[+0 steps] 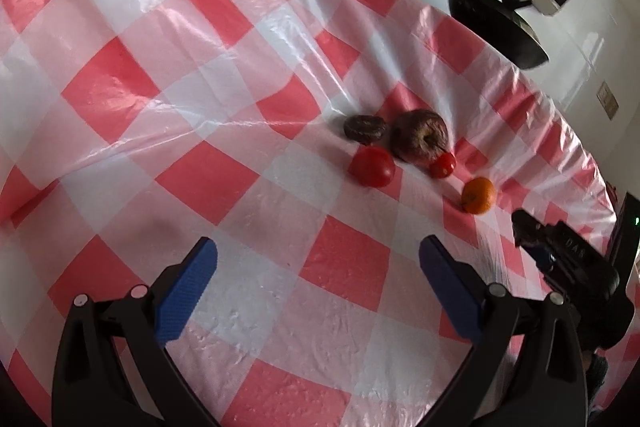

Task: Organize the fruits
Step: 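Grasp the dark round fruit with the right tool while the left tool grasps a red tomato, then carry the dark fruit and red tomato in both tools over the white box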

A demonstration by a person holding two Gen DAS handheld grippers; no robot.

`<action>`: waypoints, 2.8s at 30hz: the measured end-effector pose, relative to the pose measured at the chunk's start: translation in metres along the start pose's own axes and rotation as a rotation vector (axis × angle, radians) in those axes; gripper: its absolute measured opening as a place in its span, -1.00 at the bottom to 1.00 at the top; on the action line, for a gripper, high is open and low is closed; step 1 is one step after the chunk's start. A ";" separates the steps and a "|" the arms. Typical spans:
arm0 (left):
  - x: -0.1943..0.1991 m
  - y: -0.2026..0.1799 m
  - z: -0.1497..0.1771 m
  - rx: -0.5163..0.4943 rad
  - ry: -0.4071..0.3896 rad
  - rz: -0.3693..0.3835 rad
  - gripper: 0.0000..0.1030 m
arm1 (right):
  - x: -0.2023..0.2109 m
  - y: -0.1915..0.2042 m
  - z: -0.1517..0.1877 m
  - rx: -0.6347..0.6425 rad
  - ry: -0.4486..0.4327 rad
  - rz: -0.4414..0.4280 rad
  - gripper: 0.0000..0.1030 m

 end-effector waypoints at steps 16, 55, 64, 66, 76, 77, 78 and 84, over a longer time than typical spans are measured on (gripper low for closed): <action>-0.100 -0.058 -0.045 -0.180 0.139 -0.149 0.66 | 0.004 -0.009 -0.007 -0.047 -0.031 -0.010 -0.17; 0.040 -0.048 0.011 -0.201 -0.051 -0.136 -0.28 | 0.002 -0.009 -0.005 -0.051 -0.005 -0.013 -0.17; 0.116 0.027 0.066 -0.187 -0.035 -0.241 -0.28 | 0.041 0.044 0.066 0.029 0.129 -0.040 -0.17; 0.130 0.047 0.075 -0.177 -0.031 -0.264 -0.28 | 0.056 0.067 0.089 0.065 0.144 -0.069 -0.17; 0.182 0.101 0.110 -0.152 -0.044 -0.311 -0.28 | 0.122 0.153 0.179 0.229 0.206 -0.203 -0.17; 0.187 0.104 0.112 -0.152 -0.048 -0.313 -0.28 | 0.128 0.161 0.188 0.253 0.211 -0.210 -0.17; 0.191 0.107 0.114 -0.152 -0.052 -0.314 -0.28 | 0.133 0.167 0.197 0.281 0.214 -0.215 -0.17; 0.225 0.125 0.128 -0.163 -0.082 -0.331 -0.28 | 0.164 0.196 0.242 0.415 0.239 -0.237 -0.17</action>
Point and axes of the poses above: each gripper's, at about its wrist camera, not at the fingertips, and x roughly against the way its jaws point, y to its left, z to its underside, the point moved 7 cm from there along -x, roughly the way its jaws point, and after that the axes turned 3 degrees about -x, right-handed, at the moved point
